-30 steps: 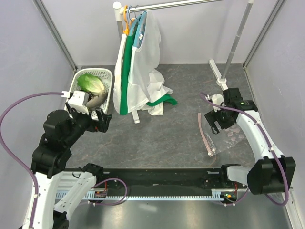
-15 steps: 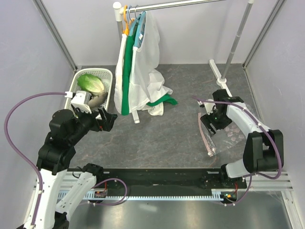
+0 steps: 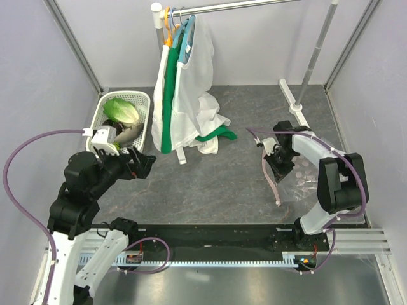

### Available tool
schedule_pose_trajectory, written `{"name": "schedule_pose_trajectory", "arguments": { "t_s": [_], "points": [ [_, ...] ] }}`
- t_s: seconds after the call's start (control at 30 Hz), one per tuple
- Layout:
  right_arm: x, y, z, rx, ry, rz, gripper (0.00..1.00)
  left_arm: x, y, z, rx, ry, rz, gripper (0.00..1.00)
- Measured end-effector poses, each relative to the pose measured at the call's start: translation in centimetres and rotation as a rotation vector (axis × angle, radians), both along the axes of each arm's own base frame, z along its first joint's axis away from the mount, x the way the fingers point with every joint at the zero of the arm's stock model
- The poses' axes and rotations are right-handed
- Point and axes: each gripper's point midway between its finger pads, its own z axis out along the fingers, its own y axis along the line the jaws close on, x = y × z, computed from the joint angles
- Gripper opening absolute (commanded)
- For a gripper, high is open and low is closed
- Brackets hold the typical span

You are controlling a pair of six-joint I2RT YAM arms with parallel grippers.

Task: Place the food in the zip-top bag and seal the zipper
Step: Pick up the zipper food storage bag at the center of the board.

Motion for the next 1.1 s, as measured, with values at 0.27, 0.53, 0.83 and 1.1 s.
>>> {"name": "schedule_pose_trajectory", "arguments": {
  "t_s": [0.27,0.53,0.83,1.1],
  "points": [
    [2.5,6.2,9.8,0.36,-0.161,-0.014,0.0,-3.2,-1.3,-0.4,-0.06,0.009,-0.108,0.98],
    [-0.3,11.9,20.4,0.798,-0.261,0.086,0.0,-8.0,-6.9,-6.5,-0.196,0.226,-0.52,0.93],
    [-4.6,15.9,23.0,1.119,-0.222,0.063,0.0,-8.2,-9.7,-7.6,-0.391,0.251,-0.681,0.85],
    [-9.1,21.0,21.4,1.213,-0.098,0.21,0.0,-5.2,-11.2,-7.7,-0.508,0.292,-0.686,0.68]
  ]
}}
